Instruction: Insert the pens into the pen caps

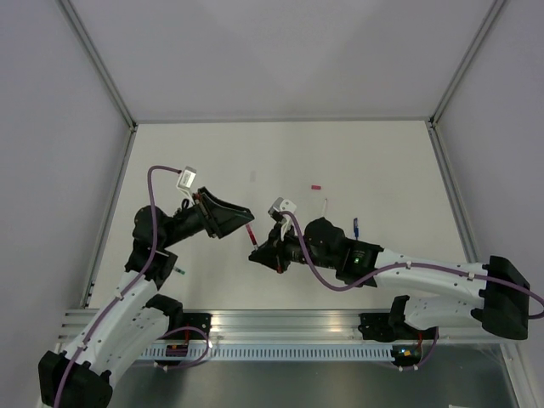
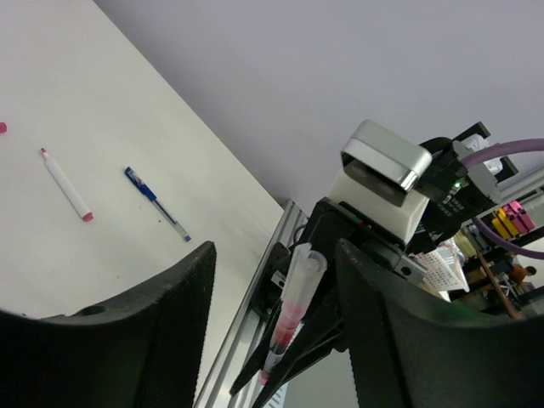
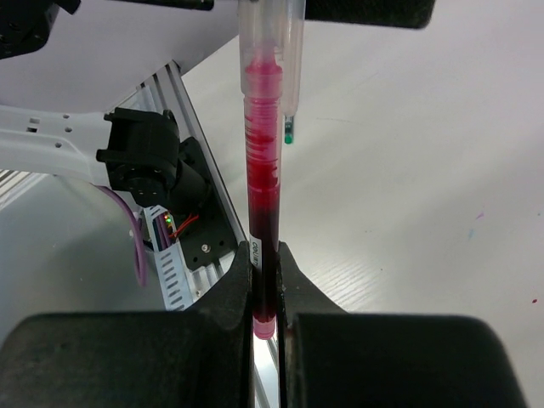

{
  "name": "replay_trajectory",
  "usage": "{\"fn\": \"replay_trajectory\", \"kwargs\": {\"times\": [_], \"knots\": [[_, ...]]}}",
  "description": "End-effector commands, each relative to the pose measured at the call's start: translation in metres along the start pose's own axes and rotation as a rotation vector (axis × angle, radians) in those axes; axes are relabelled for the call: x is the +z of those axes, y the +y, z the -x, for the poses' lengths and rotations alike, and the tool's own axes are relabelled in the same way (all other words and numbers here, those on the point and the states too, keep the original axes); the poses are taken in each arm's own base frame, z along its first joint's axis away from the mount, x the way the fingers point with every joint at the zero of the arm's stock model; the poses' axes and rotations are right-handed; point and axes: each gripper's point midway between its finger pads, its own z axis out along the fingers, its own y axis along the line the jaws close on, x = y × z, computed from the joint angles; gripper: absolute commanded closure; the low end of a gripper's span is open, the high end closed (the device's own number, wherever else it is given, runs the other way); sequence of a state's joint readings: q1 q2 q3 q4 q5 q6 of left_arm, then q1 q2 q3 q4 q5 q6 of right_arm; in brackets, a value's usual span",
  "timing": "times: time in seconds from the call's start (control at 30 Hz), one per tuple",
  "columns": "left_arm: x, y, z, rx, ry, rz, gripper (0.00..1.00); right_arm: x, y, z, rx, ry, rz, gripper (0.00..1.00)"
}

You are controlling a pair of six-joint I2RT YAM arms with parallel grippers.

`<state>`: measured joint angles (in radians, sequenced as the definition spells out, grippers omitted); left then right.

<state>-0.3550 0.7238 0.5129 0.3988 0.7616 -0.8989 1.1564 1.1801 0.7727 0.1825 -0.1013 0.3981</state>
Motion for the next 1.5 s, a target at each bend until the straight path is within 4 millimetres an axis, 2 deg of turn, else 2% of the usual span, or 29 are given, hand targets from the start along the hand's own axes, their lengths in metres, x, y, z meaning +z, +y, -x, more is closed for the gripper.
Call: {"fn": "replay_trajectory", "kwargs": {"times": [0.0, 0.07, 0.1, 0.17, 0.2, 0.23, 0.37, 0.5, 0.6, 0.7, 0.77, 0.8, 0.83, 0.87, 0.9, 1.07, 1.1, 1.17, 1.2, 1.4, 1.47], "knots": [[-0.001, -0.01, 0.006, 0.072, -0.021, -0.042, 0.42, 0.006, 0.008, 0.013, 0.013, -0.022, 0.021, 1.0], [-0.001, -0.009, 0.004, 0.071, -0.014, -0.042, 0.5, 0.007, 0.008, 0.013, 0.015, -0.018, 0.023, 1.0], [-0.002, -0.008, 0.002, 0.07, -0.01, -0.042, 0.64, 0.009, 0.008, 0.013, 0.017, -0.016, 0.022, 1.0], [-0.003, -0.007, -0.001, 0.067, -0.005, -0.042, 0.79, 0.01, 0.008, 0.014, 0.018, -0.016, 0.02, 1.0], [-0.004, -0.008, -0.003, 0.07, -0.006, -0.046, 0.95, 0.01, 0.006, 0.018, 0.017, -0.024, 0.004, 1.0], [-0.006, -0.004, -0.006, 0.057, -0.003, -0.038, 0.98, 0.011, 0.004, 0.02, 0.016, -0.027, -0.011, 1.0], [-0.01, -0.007, -0.012, 0.059, -0.005, -0.048, 0.98, 0.011, 0.001, 0.039, -0.011, -0.053, -0.046, 1.0], [-0.015, -0.006, -0.022, 0.036, 0.003, -0.073, 0.98, 0.006, 0.01, 0.073, -0.045, -0.128, -0.043, 1.0], [-0.018, -0.012, -0.027, 0.021, 0.005, -0.117, 0.98, 0.0, 0.006, 0.093, -0.068, -0.175, -0.077, 1.0], [-0.021, -0.009, -0.037, -0.003, 0.02, -0.127, 0.98, -0.002, 0.008, 0.109, -0.099, -0.207, -0.085, 1.0], [-0.022, -0.007, -0.039, 0.003, 0.021, -0.126, 0.98, 0.0, 0.002, 0.111, -0.108, -0.205, -0.121, 1.0], [-0.023, -0.005, -0.042, -0.006, 0.024, -0.124, 0.98, 0.0, 0.003, 0.119, -0.115, -0.218, -0.13, 1.0], [-0.024, -0.01, -0.041, -0.006, 0.014, -0.146, 0.98, 0.001, 0.001, 0.122, -0.123, -0.221, -0.141, 1.0], [-0.025, -0.012, -0.042, -0.003, 0.015, -0.161, 0.98, 0.008, -0.003, 0.118, -0.128, -0.2, -0.148, 1.0], [-0.025, -0.01, -0.044, -0.014, 0.018, -0.163, 0.98, 0.011, -0.001, 0.127, -0.133, -0.213, -0.15, 1.0], [-0.025, -0.006, -0.049, -0.018, 0.023, -0.168, 0.98, 0.025, -0.007, 0.144, -0.158, -0.227, -0.182, 1.0], [-0.026, -0.003, -0.052, -0.025, 0.022, -0.165, 0.98, 0.025, -0.006, 0.154, -0.161, -0.244, -0.176, 1.0], [-0.027, -0.006, -0.053, -0.012, 0.022, -0.182, 0.98, 0.028, -0.009, 0.16, -0.165, -0.252, -0.193, 1.0], [-0.028, -0.005, -0.055, -0.018, 0.025, -0.179, 0.98, 0.027, -0.008, 0.168, -0.169, -0.268, -0.195, 1.0], [-0.031, 0.004, -0.063, -0.002, 0.029, -0.15, 0.98, 0.023, -0.02, 0.187, -0.18, -0.306, -0.246, 1.0], [-0.03, 0.009, -0.065, -0.007, 0.031, -0.136, 0.98, 0.022, -0.019, 0.19, -0.181, -0.316, -0.232, 1.0]]}}
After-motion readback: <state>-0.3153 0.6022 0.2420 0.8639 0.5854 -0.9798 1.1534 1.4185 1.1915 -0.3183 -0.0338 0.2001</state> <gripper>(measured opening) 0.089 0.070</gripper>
